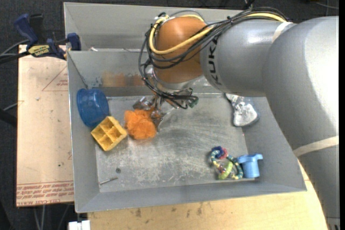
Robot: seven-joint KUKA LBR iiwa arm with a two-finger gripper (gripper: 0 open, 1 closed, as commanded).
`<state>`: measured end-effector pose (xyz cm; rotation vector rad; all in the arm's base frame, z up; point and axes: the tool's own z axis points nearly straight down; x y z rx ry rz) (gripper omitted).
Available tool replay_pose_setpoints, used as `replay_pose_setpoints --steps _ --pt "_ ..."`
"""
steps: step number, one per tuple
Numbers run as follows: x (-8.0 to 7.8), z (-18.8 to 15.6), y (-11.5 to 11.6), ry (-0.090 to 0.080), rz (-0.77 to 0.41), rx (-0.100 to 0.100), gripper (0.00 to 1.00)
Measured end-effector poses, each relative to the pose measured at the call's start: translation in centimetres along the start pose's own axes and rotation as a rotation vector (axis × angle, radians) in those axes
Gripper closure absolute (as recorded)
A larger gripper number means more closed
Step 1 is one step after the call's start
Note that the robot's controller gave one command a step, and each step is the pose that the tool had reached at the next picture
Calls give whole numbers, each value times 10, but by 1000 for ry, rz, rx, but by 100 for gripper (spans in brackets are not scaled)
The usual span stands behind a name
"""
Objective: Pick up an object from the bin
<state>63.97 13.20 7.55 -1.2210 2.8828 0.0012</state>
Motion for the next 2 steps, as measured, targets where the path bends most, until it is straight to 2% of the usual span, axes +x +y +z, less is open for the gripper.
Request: replay_pose_setpoints --steps 1,2 --pt "0 0 0 0 1 0 100" --pt "-8 -128 3 4 -47 -2 100"
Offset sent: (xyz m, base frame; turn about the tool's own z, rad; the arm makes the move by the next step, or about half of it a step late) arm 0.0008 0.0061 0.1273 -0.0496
